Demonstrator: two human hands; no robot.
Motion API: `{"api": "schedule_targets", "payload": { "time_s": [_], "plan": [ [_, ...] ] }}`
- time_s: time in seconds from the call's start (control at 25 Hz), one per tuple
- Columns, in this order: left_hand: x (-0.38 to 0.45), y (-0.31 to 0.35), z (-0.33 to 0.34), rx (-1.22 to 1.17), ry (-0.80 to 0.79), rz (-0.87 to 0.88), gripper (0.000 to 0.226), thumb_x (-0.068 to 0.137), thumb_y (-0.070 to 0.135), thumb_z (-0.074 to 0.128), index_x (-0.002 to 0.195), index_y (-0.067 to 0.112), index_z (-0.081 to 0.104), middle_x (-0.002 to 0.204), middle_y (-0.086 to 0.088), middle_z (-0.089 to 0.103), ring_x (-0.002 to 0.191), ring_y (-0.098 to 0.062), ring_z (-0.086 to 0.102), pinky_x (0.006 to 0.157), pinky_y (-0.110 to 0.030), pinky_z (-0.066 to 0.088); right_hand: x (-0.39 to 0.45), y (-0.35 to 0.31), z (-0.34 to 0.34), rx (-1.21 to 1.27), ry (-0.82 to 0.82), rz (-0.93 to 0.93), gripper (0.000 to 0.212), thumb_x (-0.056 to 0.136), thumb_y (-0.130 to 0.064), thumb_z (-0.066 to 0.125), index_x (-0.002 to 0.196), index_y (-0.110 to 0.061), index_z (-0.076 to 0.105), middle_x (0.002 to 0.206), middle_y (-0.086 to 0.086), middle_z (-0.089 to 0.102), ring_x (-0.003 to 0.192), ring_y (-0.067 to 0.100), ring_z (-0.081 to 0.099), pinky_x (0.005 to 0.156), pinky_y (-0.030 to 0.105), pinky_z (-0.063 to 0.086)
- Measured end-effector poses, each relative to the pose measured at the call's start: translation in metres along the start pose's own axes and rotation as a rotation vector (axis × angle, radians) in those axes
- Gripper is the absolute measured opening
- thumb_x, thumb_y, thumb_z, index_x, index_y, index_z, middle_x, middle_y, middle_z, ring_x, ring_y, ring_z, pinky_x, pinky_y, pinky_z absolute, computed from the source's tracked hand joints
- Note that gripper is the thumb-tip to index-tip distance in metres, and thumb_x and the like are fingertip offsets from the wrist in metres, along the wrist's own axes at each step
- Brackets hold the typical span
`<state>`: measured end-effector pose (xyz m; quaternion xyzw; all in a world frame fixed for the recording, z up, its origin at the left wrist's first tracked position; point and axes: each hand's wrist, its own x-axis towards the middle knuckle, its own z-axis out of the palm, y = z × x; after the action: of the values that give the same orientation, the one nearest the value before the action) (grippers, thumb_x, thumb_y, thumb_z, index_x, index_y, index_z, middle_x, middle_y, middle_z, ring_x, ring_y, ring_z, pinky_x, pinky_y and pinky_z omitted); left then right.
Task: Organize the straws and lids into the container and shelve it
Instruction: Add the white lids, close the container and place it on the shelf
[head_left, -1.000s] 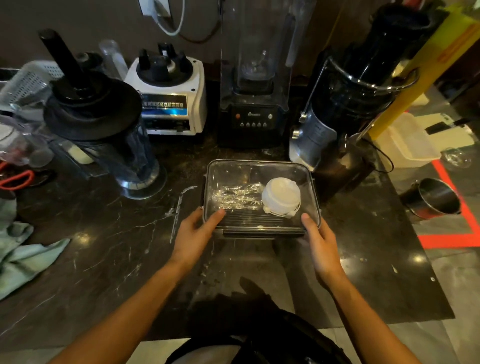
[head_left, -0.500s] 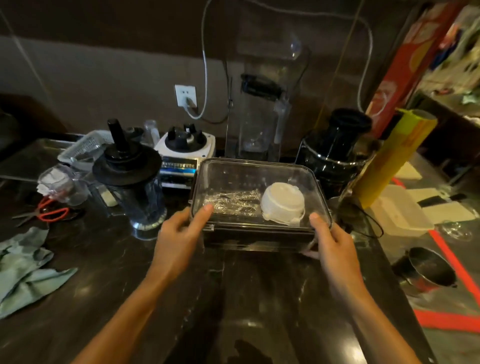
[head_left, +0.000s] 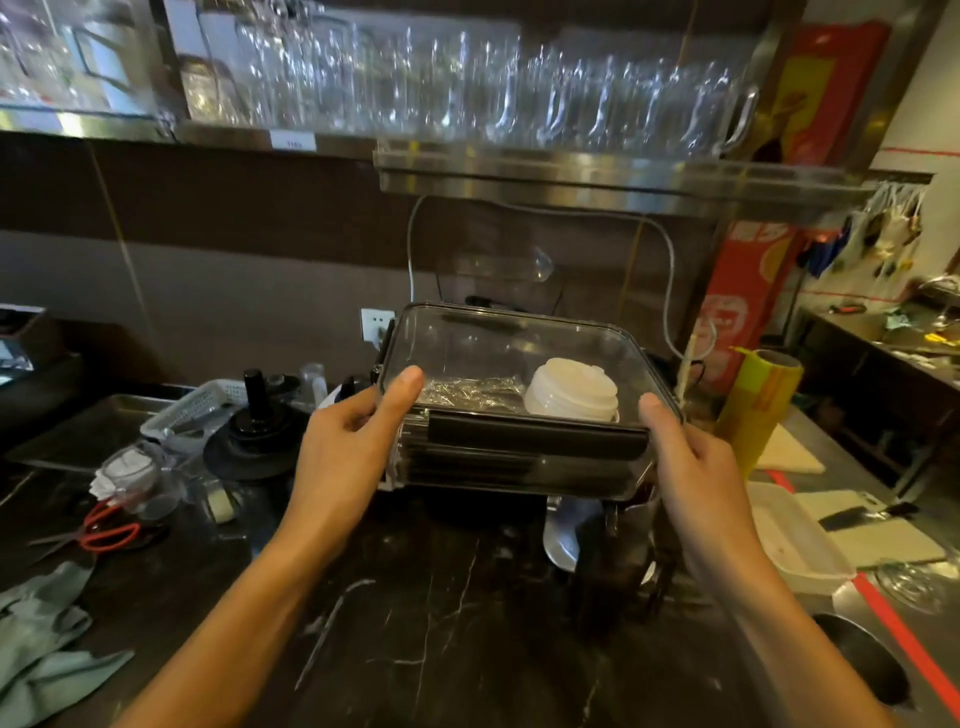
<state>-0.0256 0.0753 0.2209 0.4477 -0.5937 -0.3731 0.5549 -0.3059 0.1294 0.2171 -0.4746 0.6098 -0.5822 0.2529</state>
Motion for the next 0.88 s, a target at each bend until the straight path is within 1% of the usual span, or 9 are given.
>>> {"api": "schedule_targets", "payload": {
  "time_s": [0.08,0.2,0.32,0.4,0.52,0.64,0.72,0.8,0.88],
  "plan": [
    [0.009,0.010,-0.004,-0.001,0.005,0.036,0.085,0.068,0.094,0.054,0.088,0.015,0.077,0.086,-0.017,0.075,0.088,-0.036,0.072,0.084,-0.047,0.058,0.006,-0.014,-0.002,0.019,0.028,-0.040,0.073,0.084,-0.078,0.056,0.092,-0.009,0.077,0.084,0.015,0.078,0.086,0.032,0.076,0.088,0.061,0.057],
    [0.026,0.029,-0.012,0.034,-0.016,0.116,0.105,0.067,0.097,0.050,0.091,-0.004,0.069,0.086,-0.032,0.064,0.080,-0.044,0.061,0.072,-0.033,0.051,0.016,-0.038,-0.004,0.030,0.045,-0.102,0.085,0.079,-0.084,0.057,0.096,-0.002,0.074,0.089,0.018,0.077,0.090,0.034,0.074,0.091,0.060,0.056],
    [0.040,0.053,-0.015,0.021,-0.038,0.172,0.089,0.069,0.093,0.056,0.076,0.005,0.070,0.076,-0.036,0.056,0.060,-0.033,0.046,0.060,-0.034,0.046,0.025,-0.063,-0.010,0.013,0.056,-0.166,0.101,0.070,-0.095,0.054,0.096,0.001,0.074,0.094,0.021,0.077,0.093,0.034,0.074,0.094,0.061,0.055],
    [0.052,0.068,-0.014,-0.016,-0.047,0.181,0.081,0.067,0.091,0.061,0.073,0.010,0.071,0.071,-0.036,0.054,0.063,-0.026,0.047,0.059,-0.045,0.046,0.031,-0.077,-0.015,0.034,0.062,-0.213,0.102,0.069,-0.095,0.054,0.097,0.000,0.074,0.095,0.023,0.077,0.093,0.035,0.075,0.093,0.062,0.056],
    [0.068,0.084,-0.009,-0.009,-0.044,0.228,0.107,0.062,0.095,0.060,0.093,-0.007,0.067,0.082,-0.036,0.062,0.071,-0.023,0.054,0.070,-0.042,0.047,0.043,-0.095,-0.025,0.051,0.066,-0.227,0.095,0.078,-0.087,0.055,0.101,0.002,0.074,0.096,0.023,0.077,0.096,0.036,0.075,0.093,0.059,0.057],
    [0.080,0.101,-0.002,-0.021,-0.059,0.299,0.107,0.063,0.096,0.057,0.097,-0.005,0.070,0.089,-0.037,0.063,0.075,-0.021,0.056,0.074,-0.039,0.044,0.054,-0.111,-0.036,0.062,0.055,-0.235,0.081,0.086,-0.078,0.052,0.103,-0.004,0.079,0.097,0.011,0.082,0.098,0.025,0.077,0.094,0.049,0.057],
    [0.086,0.112,0.003,-0.025,-0.049,0.345,0.106,0.065,0.095,0.057,0.094,-0.007,0.069,0.086,-0.038,0.061,0.073,-0.022,0.055,0.073,-0.039,0.044,0.060,-0.120,-0.040,0.084,0.054,-0.253,0.072,0.091,-0.074,0.052,0.104,-0.008,0.080,0.098,0.012,0.081,0.098,0.026,0.078,0.088,0.048,0.058],
    [0.095,0.125,0.011,-0.040,-0.054,0.376,0.107,0.067,0.093,0.057,0.087,-0.012,0.063,0.080,-0.038,0.058,0.070,-0.024,0.052,0.072,-0.040,0.044,0.070,-0.130,-0.047,0.082,0.077,-0.278,0.081,0.089,-0.076,0.052,0.105,0.000,0.076,0.102,0.025,0.077,0.099,0.039,0.074,0.085,0.059,0.058],
    [0.104,0.139,0.021,-0.054,-0.056,0.406,0.106,0.070,0.091,0.058,0.078,-0.014,0.057,0.076,-0.037,0.053,0.067,-0.025,0.049,0.072,-0.041,0.042,0.083,-0.142,-0.056,0.063,0.115,-0.296,0.093,0.084,-0.080,0.052,0.108,0.008,0.069,0.106,0.033,0.071,0.101,0.047,0.070,0.092,0.066,0.054]
  ]
}}
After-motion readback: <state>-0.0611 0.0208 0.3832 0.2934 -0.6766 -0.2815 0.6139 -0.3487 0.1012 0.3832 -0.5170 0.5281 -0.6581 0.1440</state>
